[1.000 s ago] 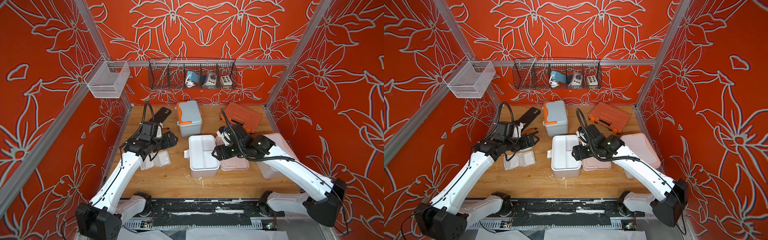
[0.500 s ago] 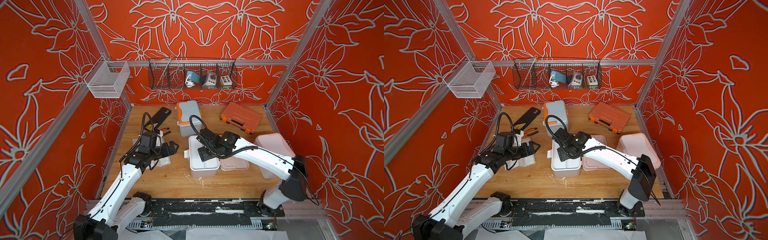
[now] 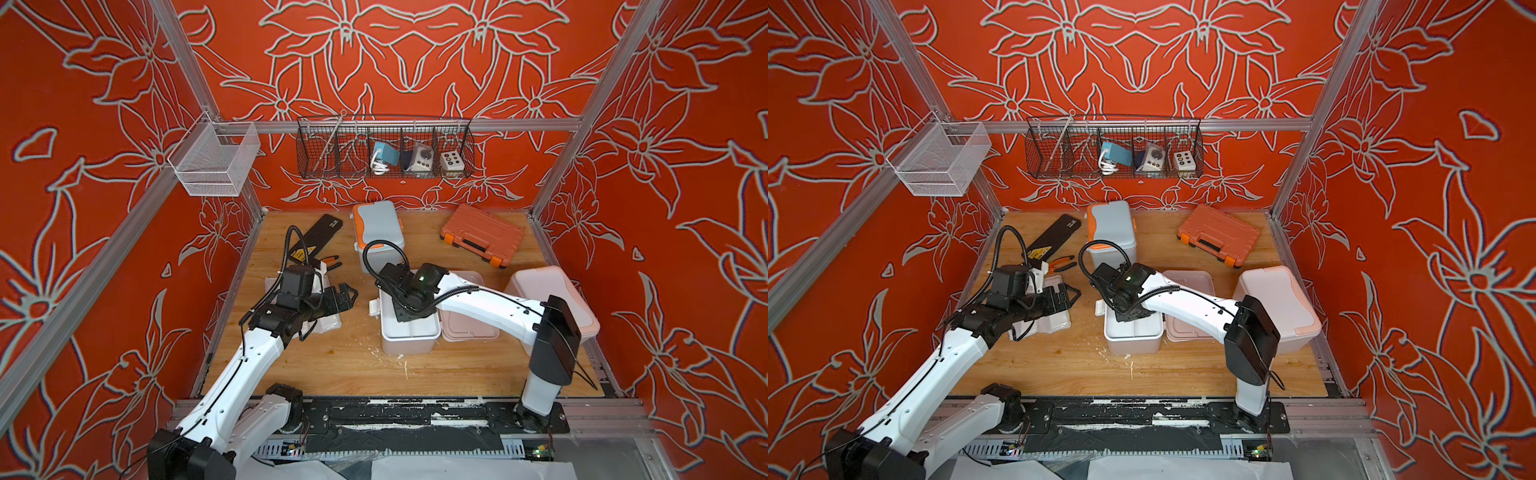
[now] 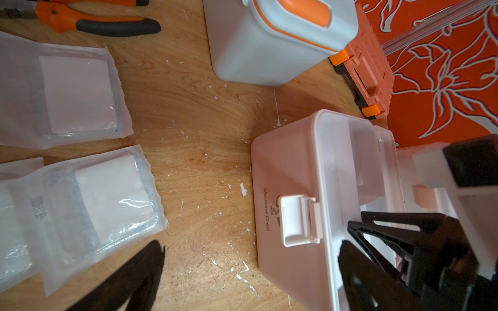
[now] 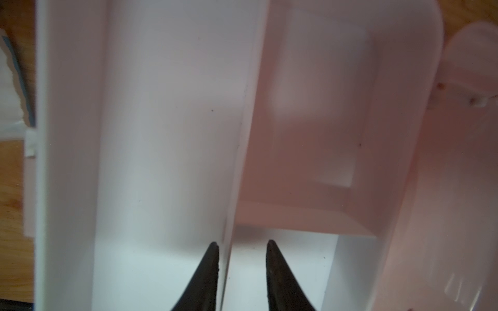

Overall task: Open first aid kits and take out gauze
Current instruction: Pick up the compartment layer from the first aid kit.

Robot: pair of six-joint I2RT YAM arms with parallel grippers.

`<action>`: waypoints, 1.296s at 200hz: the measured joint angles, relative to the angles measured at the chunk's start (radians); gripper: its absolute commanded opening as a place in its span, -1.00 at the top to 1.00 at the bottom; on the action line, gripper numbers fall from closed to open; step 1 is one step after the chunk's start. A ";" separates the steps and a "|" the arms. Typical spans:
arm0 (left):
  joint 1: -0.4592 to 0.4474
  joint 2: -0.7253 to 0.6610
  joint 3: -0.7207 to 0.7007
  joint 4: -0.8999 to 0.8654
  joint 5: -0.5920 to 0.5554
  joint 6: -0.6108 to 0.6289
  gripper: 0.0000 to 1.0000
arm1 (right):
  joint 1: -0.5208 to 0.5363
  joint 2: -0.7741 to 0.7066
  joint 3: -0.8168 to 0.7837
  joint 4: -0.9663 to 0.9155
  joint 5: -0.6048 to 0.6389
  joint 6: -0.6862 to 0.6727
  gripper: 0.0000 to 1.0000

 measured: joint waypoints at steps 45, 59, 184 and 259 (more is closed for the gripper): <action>0.000 0.000 -0.004 0.006 0.005 0.000 -0.95 | 0.003 0.053 0.048 -0.032 0.001 0.021 0.68; 0.000 0.000 -0.005 0.010 0.016 -0.001 -0.95 | 0.005 0.056 0.055 -0.039 0.000 0.024 0.73; -0.001 -0.004 -0.037 0.042 0.117 -0.034 -0.95 | 0.024 0.063 0.173 -0.129 0.046 0.053 1.00; -0.003 -0.020 -0.037 0.040 0.117 -0.043 -0.95 | 0.031 0.039 0.175 -0.131 0.082 0.055 1.00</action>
